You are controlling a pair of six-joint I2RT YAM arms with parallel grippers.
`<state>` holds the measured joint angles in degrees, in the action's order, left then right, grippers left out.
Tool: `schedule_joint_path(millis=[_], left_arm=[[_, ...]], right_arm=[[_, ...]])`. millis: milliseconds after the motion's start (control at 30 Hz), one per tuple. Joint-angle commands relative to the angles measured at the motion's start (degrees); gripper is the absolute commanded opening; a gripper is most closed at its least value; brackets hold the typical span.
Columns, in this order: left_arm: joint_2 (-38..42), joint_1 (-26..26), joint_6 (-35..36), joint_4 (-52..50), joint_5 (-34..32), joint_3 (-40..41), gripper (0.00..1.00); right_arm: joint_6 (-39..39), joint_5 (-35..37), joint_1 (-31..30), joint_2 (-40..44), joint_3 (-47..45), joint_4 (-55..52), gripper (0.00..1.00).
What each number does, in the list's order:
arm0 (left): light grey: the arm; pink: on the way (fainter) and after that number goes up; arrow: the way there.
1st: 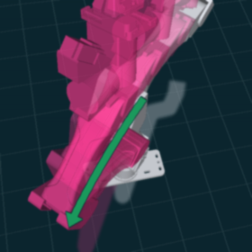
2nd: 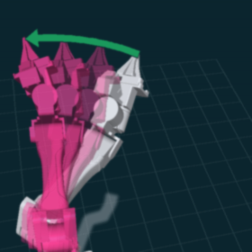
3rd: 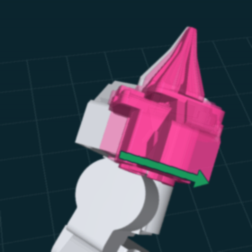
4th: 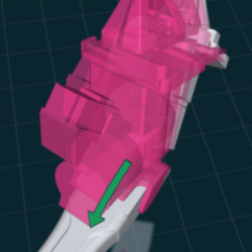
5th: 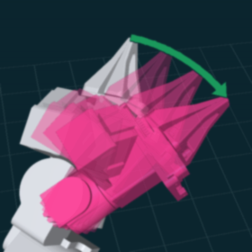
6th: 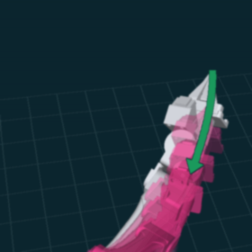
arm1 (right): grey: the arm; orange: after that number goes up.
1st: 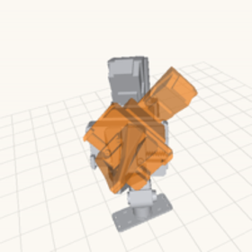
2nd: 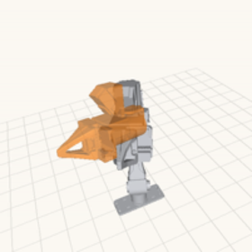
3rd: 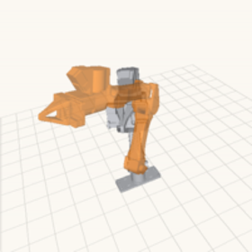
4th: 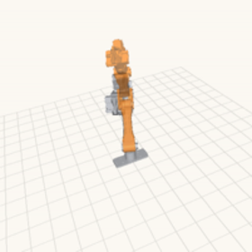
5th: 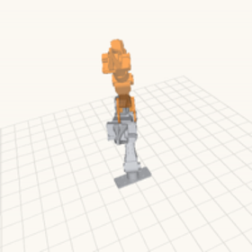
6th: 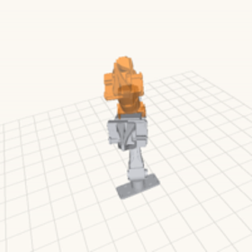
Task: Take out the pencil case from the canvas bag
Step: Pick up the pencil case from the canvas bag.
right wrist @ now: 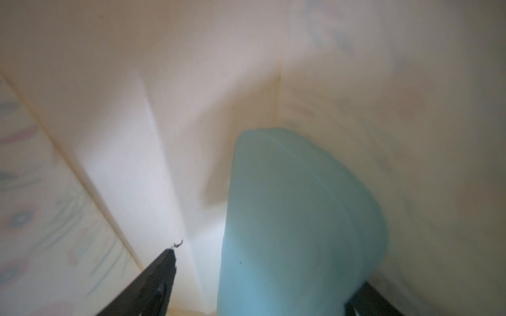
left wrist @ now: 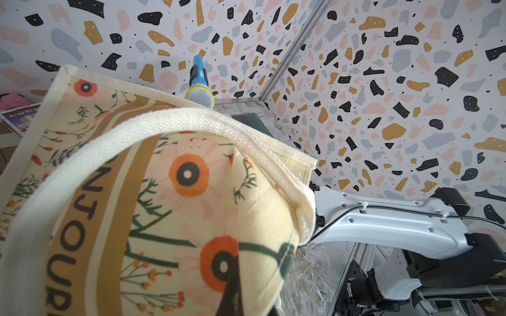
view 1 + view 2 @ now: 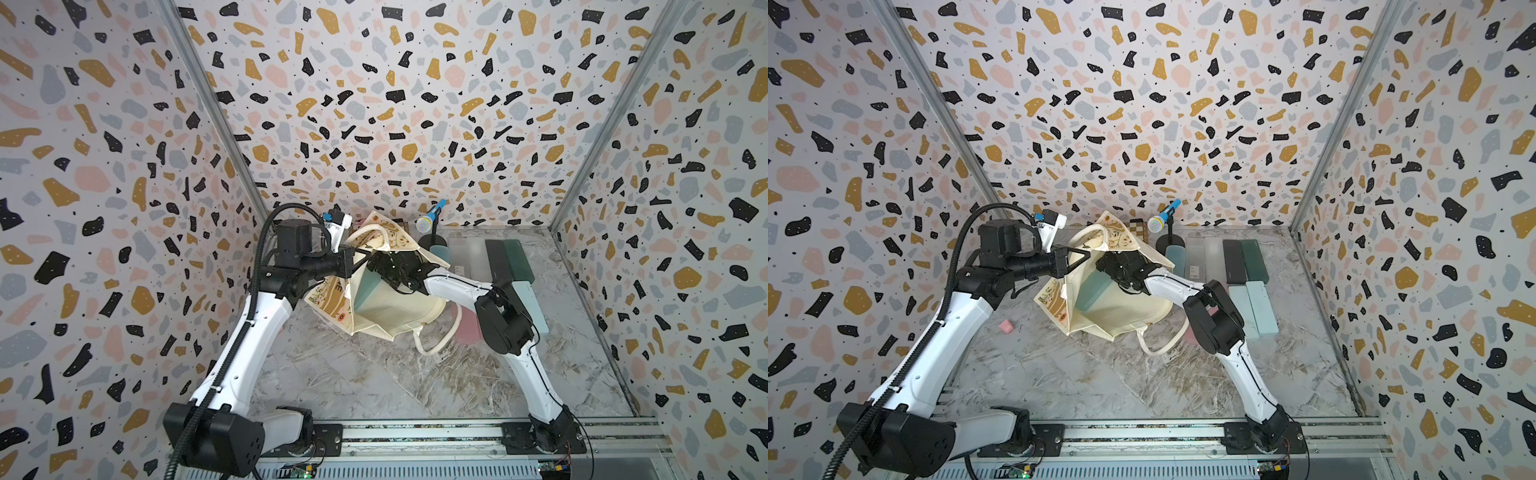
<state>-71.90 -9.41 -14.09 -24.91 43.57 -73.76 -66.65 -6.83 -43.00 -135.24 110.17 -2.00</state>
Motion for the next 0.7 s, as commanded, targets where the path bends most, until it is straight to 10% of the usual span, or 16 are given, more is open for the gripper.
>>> schedule_joint_path(millis=[0, 300, 667], left_arm=[[2.3, -0.5, 0.4, 4.0, 9.1, -0.7, 0.00], [2.6, -1.7, 0.4, 6.0, 14.5, -0.4, 0.00], [3.0, -2.4, 1.0, 6.1, 15.9, -0.5, 0.00]], right_arm=[[2.7, 4.5, 1.3, -2.0, 2.8, -9.1, 0.89], [5.0, 6.6, 1.1, -8.4, 11.1, -14.6, 0.91], [6.0, 6.7, 1.2, -9.8, 13.2, -15.7, 0.70]])
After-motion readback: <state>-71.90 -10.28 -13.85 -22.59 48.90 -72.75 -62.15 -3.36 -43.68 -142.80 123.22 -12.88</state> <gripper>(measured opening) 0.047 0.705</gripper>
